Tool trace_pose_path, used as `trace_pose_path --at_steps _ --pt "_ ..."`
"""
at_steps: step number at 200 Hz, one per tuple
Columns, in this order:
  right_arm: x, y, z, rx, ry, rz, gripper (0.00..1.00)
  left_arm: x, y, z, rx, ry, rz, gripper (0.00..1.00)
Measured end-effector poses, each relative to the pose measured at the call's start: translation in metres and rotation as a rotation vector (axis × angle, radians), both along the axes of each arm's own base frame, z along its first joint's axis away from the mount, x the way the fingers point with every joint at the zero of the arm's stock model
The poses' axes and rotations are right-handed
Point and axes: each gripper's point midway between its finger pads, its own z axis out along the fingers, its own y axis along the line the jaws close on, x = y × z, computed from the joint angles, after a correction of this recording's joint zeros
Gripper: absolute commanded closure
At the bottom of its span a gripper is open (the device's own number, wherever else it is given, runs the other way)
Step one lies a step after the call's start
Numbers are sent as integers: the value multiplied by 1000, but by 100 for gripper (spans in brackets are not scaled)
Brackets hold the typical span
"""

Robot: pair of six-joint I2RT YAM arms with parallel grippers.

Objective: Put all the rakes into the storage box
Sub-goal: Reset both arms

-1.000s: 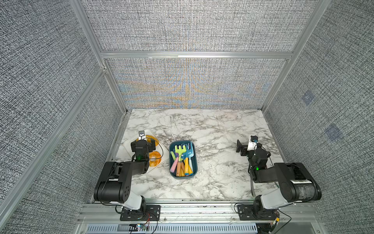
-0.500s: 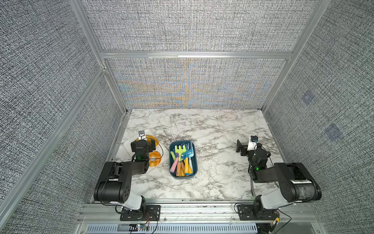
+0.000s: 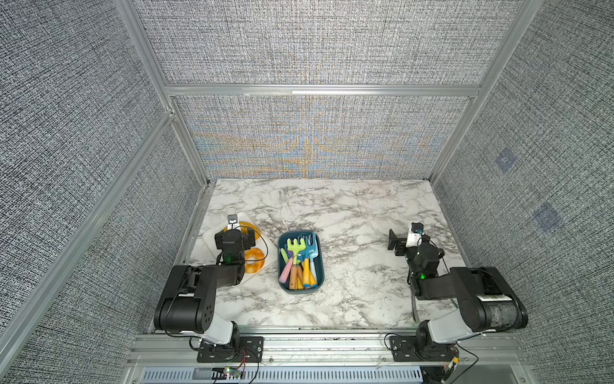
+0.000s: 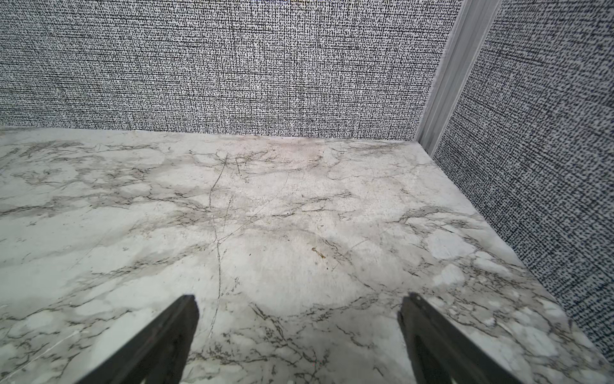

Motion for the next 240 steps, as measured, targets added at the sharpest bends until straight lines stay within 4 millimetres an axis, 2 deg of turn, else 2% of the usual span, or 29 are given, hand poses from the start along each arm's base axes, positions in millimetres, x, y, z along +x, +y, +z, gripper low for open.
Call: trace_pose_path --at_steps 86,106,121,133,145,173,192,208,225,240 --pt "0 1 1 1 -2 6 1 0 0 2 0 -2 0 1" --pt "0 5 18 1 -27 30 1 -6 0 19 -3 -42 1 1" --pt "-6 11 33 -7 -74 52 1 -18 2 28 -4 -95 9 1" --pt "-12 15 28 -8 -65 66 1 -28 5 20 -1 -85 27 1" --pt "-16 14 24 -9 -56 65 1 -29 7 16 2 -74 35 1" --pt "-17 17 19 -20 -50 73 1 -8 6 13 6 -56 41 1" --pt "-18 19 1 -31 -19 81 1 -3 5 3 10 -20 40 1" --pt "-15 16 -15 -34 32 63 1 -1 6 5 10 -23 42 1" --pt "-4 11 1 -30 -16 41 1 0 6 6 9 -24 42 1" --pt "-2 8 3 -23 -18 31 1 0 5 6 9 -25 41 1"
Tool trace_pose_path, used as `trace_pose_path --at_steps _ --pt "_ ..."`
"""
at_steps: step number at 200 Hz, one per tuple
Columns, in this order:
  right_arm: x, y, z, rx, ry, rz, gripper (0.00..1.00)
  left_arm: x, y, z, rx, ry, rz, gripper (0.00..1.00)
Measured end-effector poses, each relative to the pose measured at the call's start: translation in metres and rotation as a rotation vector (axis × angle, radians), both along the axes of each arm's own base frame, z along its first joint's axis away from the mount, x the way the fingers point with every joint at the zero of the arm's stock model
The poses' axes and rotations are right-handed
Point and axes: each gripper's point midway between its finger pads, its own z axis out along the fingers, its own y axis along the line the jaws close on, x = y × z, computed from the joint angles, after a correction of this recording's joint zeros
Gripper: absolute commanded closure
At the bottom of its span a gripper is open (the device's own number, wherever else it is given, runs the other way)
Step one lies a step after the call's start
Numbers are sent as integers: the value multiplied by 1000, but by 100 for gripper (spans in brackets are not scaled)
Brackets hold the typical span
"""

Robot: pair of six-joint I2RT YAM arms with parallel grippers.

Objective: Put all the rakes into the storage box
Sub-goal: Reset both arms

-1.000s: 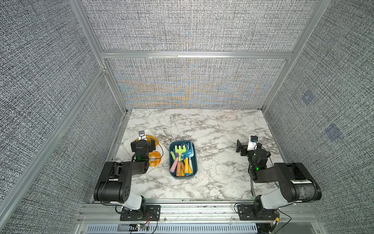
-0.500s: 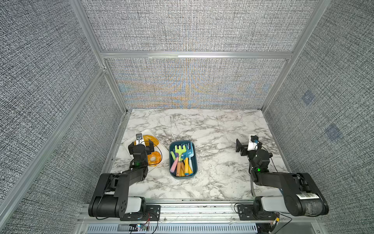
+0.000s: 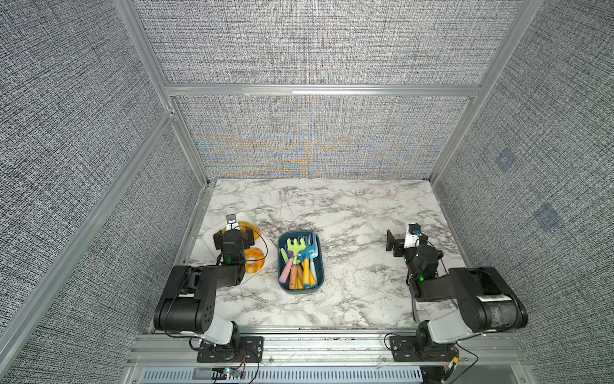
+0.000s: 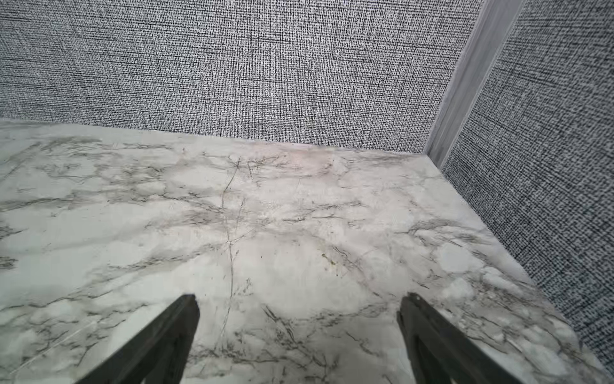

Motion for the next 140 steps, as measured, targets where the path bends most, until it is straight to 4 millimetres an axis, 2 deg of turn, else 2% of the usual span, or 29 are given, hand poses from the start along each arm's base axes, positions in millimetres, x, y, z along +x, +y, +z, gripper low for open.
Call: trace_pose_path --at_steps 140 --pt "2 -5 -3 16 17 -21 1 0 0 0 0 0 0 1"
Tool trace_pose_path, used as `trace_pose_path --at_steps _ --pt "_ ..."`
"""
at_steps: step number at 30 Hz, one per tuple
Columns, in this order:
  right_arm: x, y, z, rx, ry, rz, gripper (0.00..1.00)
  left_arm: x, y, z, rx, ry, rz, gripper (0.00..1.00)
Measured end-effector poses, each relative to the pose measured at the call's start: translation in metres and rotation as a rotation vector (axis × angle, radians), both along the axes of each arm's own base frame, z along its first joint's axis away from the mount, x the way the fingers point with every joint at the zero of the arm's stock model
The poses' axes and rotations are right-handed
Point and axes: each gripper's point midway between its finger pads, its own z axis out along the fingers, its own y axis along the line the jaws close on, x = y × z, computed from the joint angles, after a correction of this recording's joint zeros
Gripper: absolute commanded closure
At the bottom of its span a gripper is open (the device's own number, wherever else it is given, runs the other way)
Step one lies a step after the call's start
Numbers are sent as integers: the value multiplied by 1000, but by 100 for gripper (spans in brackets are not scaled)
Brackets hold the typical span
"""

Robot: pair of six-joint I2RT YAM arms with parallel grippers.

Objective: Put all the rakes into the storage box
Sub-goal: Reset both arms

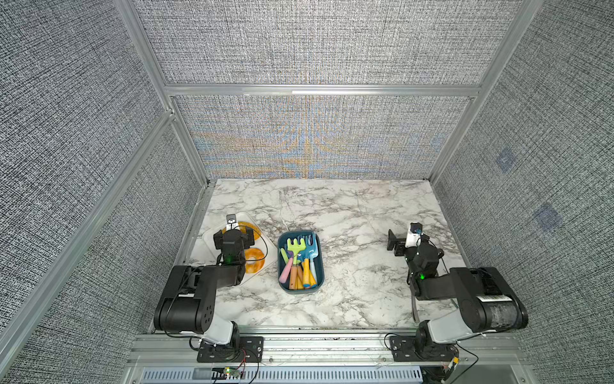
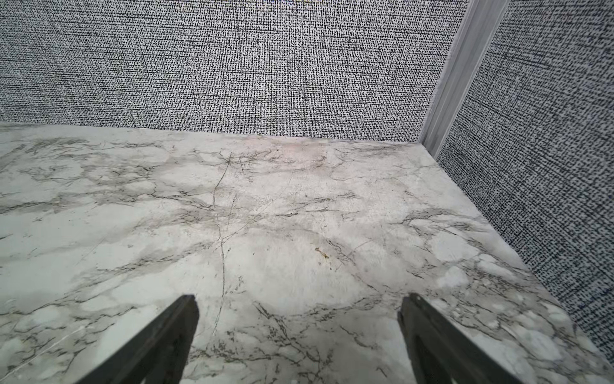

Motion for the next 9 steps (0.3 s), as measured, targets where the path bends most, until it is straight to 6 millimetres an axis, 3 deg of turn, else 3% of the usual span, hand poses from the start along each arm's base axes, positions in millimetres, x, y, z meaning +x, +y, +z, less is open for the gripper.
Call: trace_pose_path --at_steps 9 --pt "0 0 0 1 0 -1 1 0 0 -1 0 2 0 1"
